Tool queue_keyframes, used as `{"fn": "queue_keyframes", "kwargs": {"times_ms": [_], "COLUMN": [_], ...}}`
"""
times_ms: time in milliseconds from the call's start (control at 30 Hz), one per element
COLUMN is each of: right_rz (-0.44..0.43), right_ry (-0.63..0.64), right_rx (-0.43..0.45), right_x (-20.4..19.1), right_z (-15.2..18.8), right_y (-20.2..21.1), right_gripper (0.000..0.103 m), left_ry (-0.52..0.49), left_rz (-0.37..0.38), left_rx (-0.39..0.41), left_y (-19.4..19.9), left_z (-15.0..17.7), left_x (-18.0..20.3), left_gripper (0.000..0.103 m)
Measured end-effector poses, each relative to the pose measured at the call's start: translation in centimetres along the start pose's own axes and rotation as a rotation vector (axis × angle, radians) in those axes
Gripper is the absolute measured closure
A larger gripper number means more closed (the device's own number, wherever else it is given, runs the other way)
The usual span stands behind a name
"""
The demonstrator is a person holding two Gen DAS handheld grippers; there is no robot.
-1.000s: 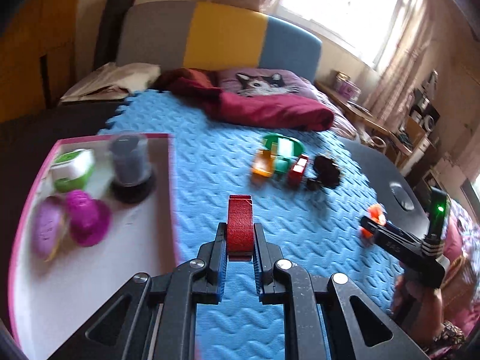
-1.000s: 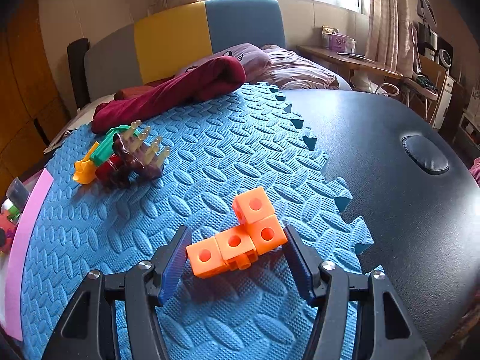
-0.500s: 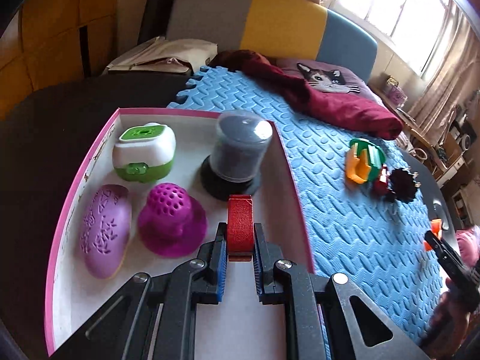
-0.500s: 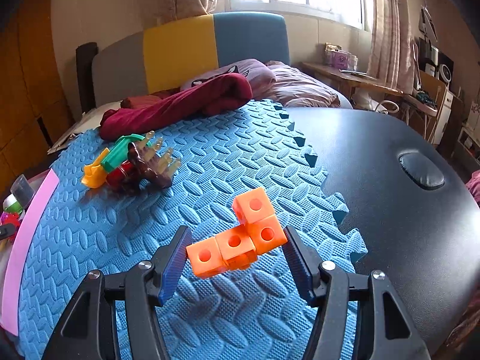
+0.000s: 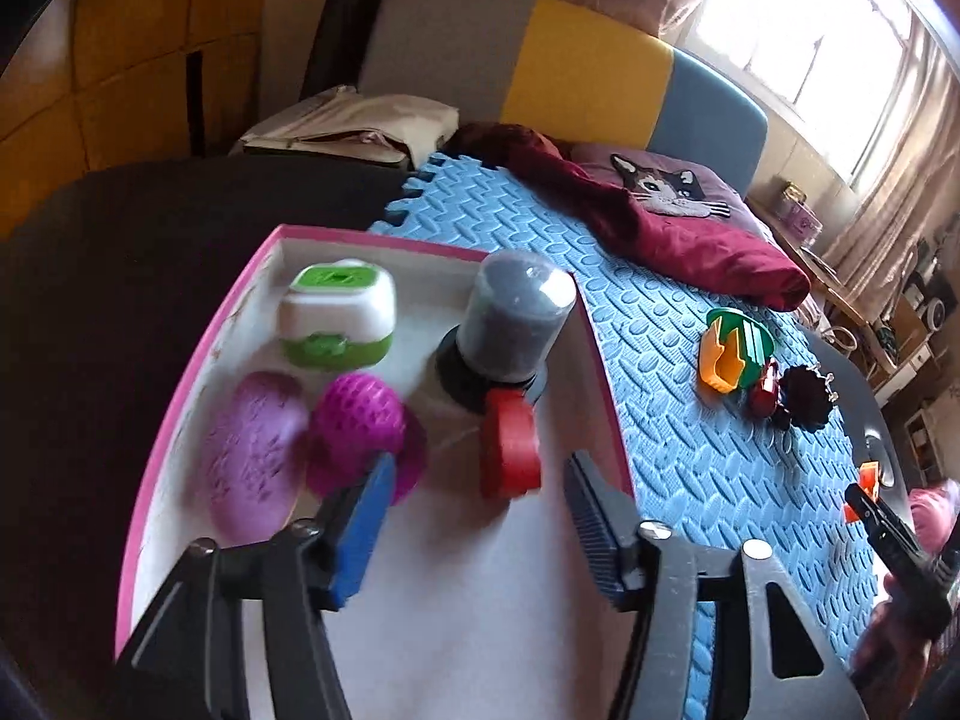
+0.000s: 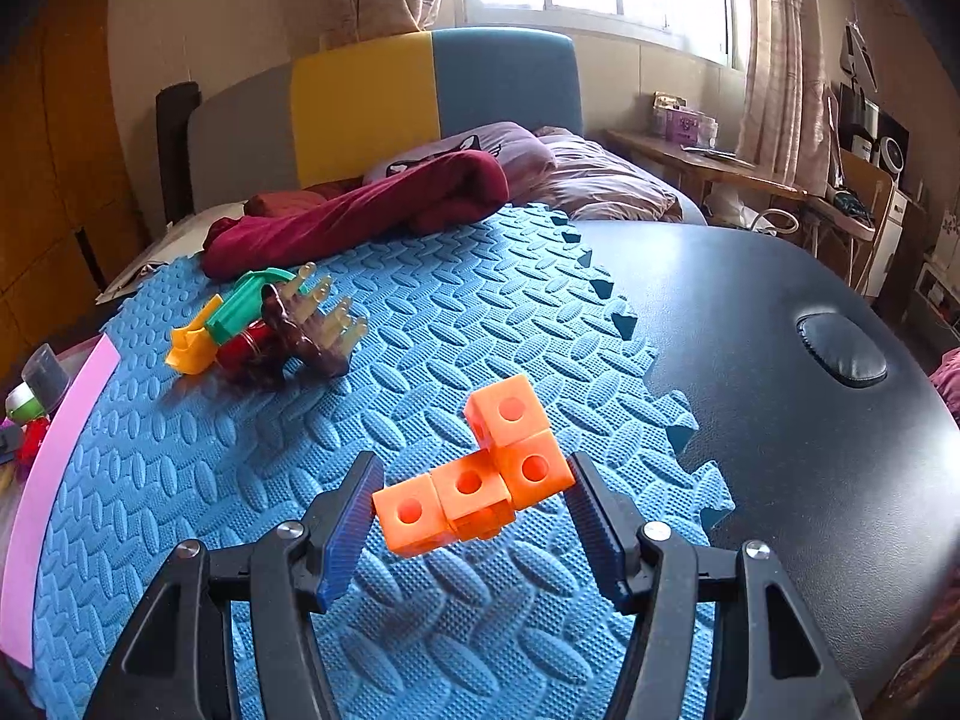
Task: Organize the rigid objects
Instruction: 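Carry the red block into the tray beside the grey cylinder and open the left tool, then carry the orange cube block into the tray and open the right tool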
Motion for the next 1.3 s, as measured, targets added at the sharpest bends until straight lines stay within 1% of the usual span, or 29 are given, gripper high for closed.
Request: {"fn": "queue_keyframes", "kwargs": {"times_ms": [67,167,233,367,467,633,733,833,933,1000,1167,1300], "right_rz": [-0.015,-0.047,-0.080,-0.161,-0.230,-0.337,-0.397,-0.449,-0.477,-0.478,-0.469,-0.463], "right_ry": [0.016,0.057,0.072,0.093,0.120,0.204,0.253,0.309,0.393,0.452,0.596,0.712], "right_rx": [0.017,0.035,0.020,0.003,-0.010,-0.029,-0.044,-0.064,-0.086,-0.101,-0.150,-0.215], "right_x": [-0.4,-1.5,-2.4,-4.9,-7.5,-12.6,-15.9,-19.3,-22.9,-25.0,-29.1,-31.9], "right_z": [-0.1,-0.1,0.1,0.5,0.9,1.5,1.7,1.9,2.0,2.4,3.3,4.2], "right_y": [0.4,1.2,1.3,1.8,2.3,3.6,4.1,4.5,4.4,4.3,3.3,1.7], "right_gripper": [0.040,0.040,0.040,0.040,0.040,0.040,0.040,0.040,0.040,0.040,0.040,0.040], "left_ry": [0.022,0.011,-0.015,-0.050,-0.056,-0.057,-0.037,-0.015,-0.008,-0.014,-0.008,0.021], "left_rz": [-0.001,0.008,-0.011,-0.012,-0.007,-0.003,-0.010,-0.011,-0.021,-0.038,-0.060,-0.062], "left_rx": [-0.003,0.001,0.011,0.022,0.019,-0.001,-0.012,-0.013,-0.008,-0.006,0.018,0.024], "left_y": [0.8,1.7,2.3,3.1,3.4,3.4,3.4,3.7,4.1,4.3,5.4,5.9], "left_z": [0.8,1.6,2.1,2.9,3.2,4.0,4.3,4.5,4.5,4.5,4.5,4.5], "left_x": [-0.2,0.1,0.3,0.8,0.8,0.2,-0.5,-1.2,-1.8,-2.2,-3.5,-4.8], "left_gripper": [0.032,0.031,0.030,0.029,0.028,0.027,0.026,0.022,0.021,0.021,0.016,0.016]}}
Point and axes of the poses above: each gripper's, at about its wrist camera, not at the fingertips, and y roughly against the way its jaws point, x to its right, z to its underside, the point moved 5 cm from there along -y, roughly the way its jaws point, and after that the axes turned 5 degrees about -y, right-handed, at the moved point
